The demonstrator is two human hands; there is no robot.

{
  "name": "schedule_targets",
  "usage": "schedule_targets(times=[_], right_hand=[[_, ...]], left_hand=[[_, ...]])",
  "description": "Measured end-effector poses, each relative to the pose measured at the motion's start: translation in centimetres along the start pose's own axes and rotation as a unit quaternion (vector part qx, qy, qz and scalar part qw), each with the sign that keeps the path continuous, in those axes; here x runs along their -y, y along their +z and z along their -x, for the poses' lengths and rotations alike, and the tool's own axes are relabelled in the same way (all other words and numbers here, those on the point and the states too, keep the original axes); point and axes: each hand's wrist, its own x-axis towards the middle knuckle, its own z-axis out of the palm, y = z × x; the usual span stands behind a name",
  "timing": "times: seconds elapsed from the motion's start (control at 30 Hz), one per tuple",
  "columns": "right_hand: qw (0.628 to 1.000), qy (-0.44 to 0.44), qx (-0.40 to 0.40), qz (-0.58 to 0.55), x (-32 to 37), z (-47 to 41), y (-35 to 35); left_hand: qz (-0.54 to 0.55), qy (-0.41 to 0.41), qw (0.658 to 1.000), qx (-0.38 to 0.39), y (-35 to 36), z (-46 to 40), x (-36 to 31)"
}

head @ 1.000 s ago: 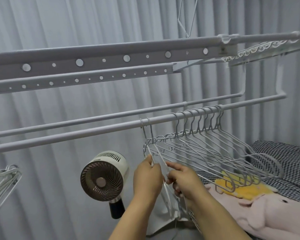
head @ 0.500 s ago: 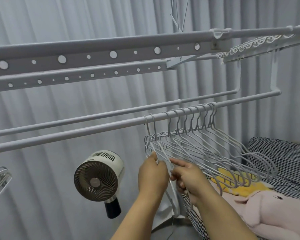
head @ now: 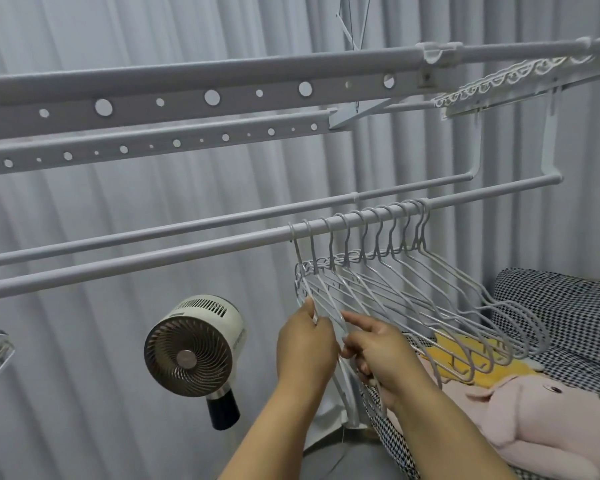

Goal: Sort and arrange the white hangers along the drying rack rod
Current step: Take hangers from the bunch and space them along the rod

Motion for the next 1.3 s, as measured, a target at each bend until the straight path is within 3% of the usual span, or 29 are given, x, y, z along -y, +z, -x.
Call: schedule_targets(times=[0.47,0.67,0.87,1.1,1.3], right_hand=[[0.999,-0.011,-0.013,0.043,0.0,0.4,0.4],[0.989,-0.043,-0.056,0.128,-0.2,0.6,0.4],[0.957,-0.1,-0.105,0.252,1.0,2.2,0.9],[0.945,-0.173,-0.143,0.237,2.6,3.7,3.2],[0.956,-0.216,-0.111,0.165,3.1,5.3,7.8]], left_hand=[[0.001,-0.004,1.0,-0.013,-0.3,0.3,0.1],[-0.005,-0.003,1.0,-0.004,-0.8,0.5,0.1],[-0.018,-0.003,1.0,-0.002,-1.5,0.9,0.0],[-0.097,0.004,0.995,-0.011,-3.2,1.3,0.5],[-0.112,0.028,0.99,-0.078,-7.9,2.3,1.6]])
